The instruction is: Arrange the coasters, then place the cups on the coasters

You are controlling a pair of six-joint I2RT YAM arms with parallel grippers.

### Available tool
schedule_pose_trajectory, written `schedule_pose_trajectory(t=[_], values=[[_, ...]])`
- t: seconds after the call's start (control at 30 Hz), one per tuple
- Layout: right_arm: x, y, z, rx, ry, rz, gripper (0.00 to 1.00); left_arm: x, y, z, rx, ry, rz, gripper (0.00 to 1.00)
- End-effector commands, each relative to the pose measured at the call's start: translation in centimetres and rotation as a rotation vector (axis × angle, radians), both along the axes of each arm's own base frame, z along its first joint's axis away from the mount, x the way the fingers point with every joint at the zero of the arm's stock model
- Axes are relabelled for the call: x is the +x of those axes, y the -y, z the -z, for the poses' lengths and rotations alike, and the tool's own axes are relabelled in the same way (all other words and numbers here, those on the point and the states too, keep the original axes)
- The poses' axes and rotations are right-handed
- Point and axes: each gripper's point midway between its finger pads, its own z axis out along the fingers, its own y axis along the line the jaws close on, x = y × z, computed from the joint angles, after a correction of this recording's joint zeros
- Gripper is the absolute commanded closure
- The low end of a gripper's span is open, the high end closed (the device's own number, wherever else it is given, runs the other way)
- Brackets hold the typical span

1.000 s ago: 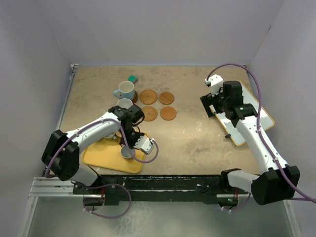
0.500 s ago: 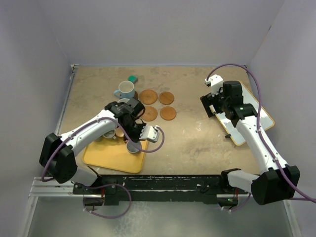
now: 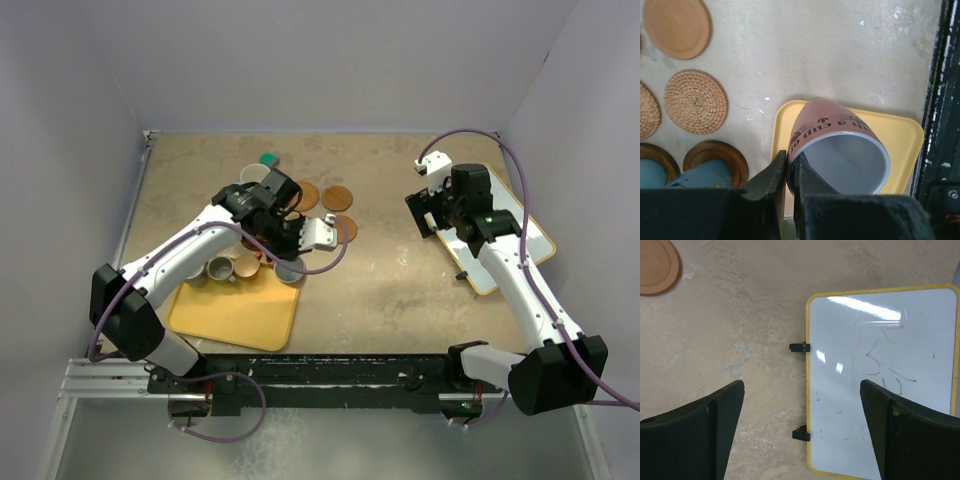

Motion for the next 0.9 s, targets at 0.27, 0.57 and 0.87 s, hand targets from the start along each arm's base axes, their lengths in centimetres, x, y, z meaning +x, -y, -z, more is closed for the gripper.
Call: schedule_pose_trajectory(t=[0.27,0.57,0.87], values=[[0.4,0.1,-1.0,-0.004,0.037,-0.002,0.00,8.7,1.0,-5.2,-0.142,0.070,-0.361,0.97],[0.4,0.1,-1.0,-0.006,0.035,-0.001,0.00,14.2,-1.0,-5.9,-0.192,0.080,-0.579,0.97],[0.4,0.2,-0.9,-0.008,0.033,-0.001,0.00,17.8,-1.4,-5.2,-0.175,0.074,-0.680,0.97]])
